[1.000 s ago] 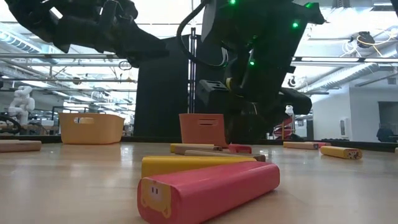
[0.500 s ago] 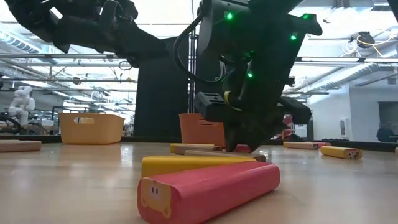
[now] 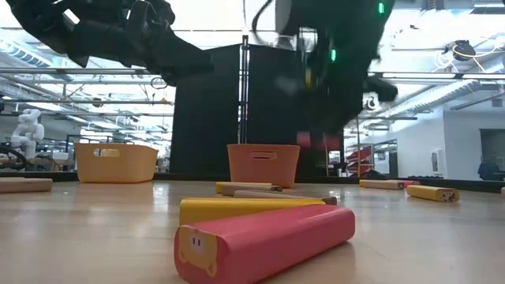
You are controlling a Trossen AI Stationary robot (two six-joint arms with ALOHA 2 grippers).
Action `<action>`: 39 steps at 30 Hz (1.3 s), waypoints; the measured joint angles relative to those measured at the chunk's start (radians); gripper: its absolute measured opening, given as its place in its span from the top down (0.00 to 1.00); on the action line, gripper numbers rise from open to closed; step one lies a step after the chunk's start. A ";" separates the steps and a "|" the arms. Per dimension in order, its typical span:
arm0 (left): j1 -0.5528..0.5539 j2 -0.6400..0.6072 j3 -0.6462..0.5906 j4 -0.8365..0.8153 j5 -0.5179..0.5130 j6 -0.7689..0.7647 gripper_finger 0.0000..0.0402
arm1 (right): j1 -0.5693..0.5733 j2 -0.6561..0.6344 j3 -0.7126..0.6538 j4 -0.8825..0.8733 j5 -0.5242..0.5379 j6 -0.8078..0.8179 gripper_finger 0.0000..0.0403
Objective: Sort blocks
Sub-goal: Put the orange block into the orange bin
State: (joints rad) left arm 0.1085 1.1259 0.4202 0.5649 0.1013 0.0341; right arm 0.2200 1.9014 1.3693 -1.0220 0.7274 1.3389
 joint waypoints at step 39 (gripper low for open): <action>0.003 0.000 0.010 -0.204 -0.078 0.024 0.54 | -0.590 -0.024 0.001 0.705 -0.494 -0.831 0.68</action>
State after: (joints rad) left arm 0.1120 1.1259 0.4305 0.3608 0.0234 0.0582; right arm -0.3702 1.8771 1.3701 -0.3173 0.2337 0.5079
